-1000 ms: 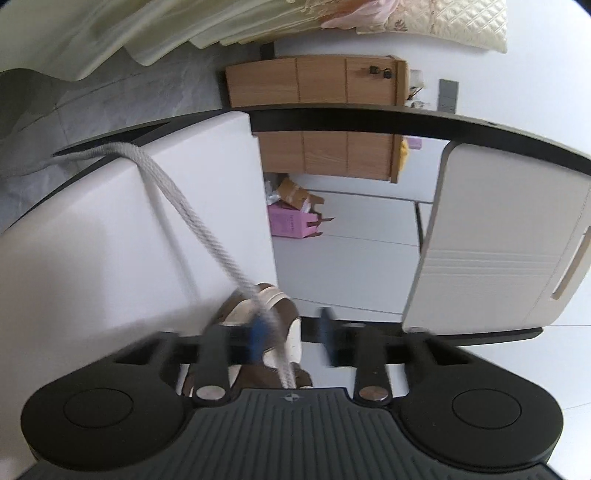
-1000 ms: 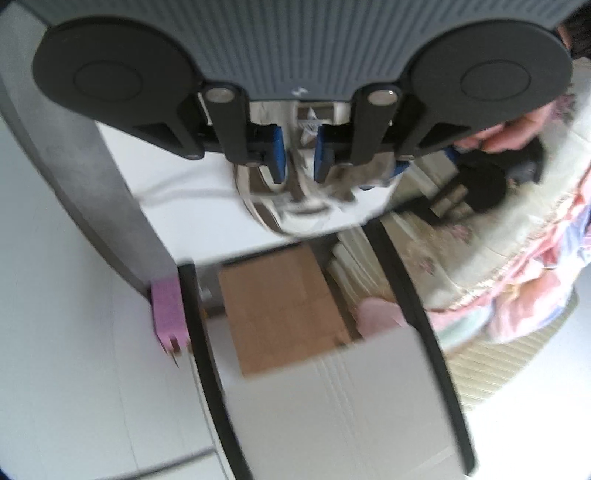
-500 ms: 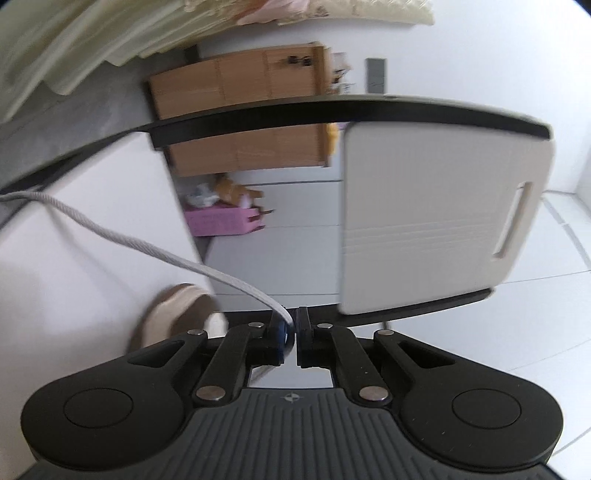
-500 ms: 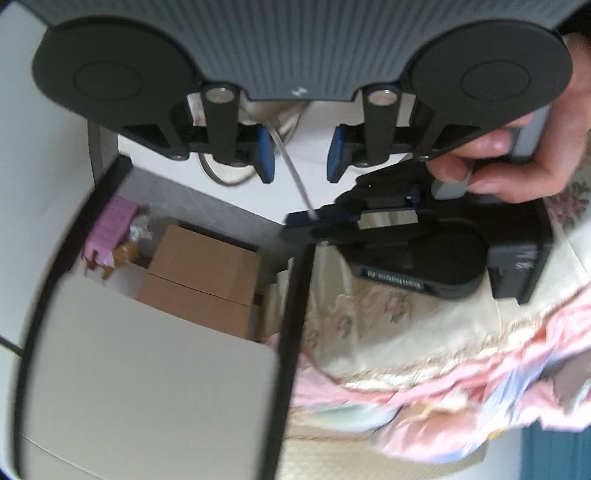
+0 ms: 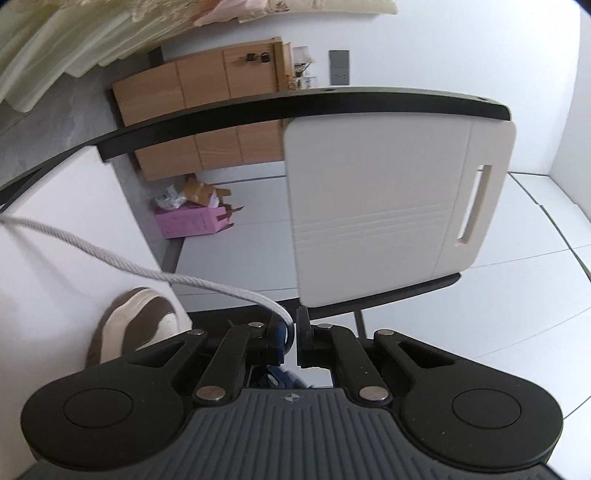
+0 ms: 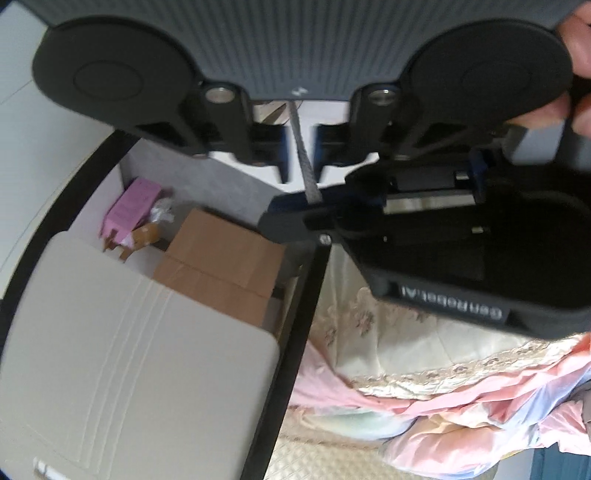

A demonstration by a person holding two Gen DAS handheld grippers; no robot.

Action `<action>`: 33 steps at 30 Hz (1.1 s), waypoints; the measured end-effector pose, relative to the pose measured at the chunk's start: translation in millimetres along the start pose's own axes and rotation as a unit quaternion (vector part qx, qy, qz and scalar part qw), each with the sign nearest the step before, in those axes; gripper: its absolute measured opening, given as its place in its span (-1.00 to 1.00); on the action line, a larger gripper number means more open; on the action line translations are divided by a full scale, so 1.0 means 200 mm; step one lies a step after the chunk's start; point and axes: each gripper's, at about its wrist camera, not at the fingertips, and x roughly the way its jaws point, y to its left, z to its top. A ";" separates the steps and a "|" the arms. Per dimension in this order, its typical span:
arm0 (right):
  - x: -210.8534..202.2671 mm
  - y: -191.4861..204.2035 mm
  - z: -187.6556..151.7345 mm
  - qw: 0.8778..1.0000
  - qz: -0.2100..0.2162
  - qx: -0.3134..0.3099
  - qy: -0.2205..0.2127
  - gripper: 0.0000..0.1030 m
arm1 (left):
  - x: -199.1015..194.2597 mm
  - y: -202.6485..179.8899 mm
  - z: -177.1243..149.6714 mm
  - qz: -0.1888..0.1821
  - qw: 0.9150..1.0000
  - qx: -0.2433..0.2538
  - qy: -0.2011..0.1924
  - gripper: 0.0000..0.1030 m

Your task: Lace up shoes with both hands

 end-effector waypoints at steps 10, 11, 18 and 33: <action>-0.02 -0.06 -0.07 0.996 0.017 0.056 0.066 -0.94 | -0.07 -0.05 0.07 -0.027 0.999 -0.014 -0.039 -0.92; -0.03 -0.08 -0.08 0.994 0.028 0.079 0.067 -0.94 | -0.08 -0.04 0.08 -0.029 0.998 -0.020 -0.044 -0.92; -0.09 -0.10 -0.06 0.992 0.058 0.110 0.034 -0.59 | -0.12 0.01 0.09 0.000 0.999 -0.012 -0.046 -0.93; -0.06 -0.01 -0.05 0.996 0.079 0.043 -0.001 -0.86 | -0.10 -0.02 0.01 0.077 0.993 0.087 -0.003 -0.93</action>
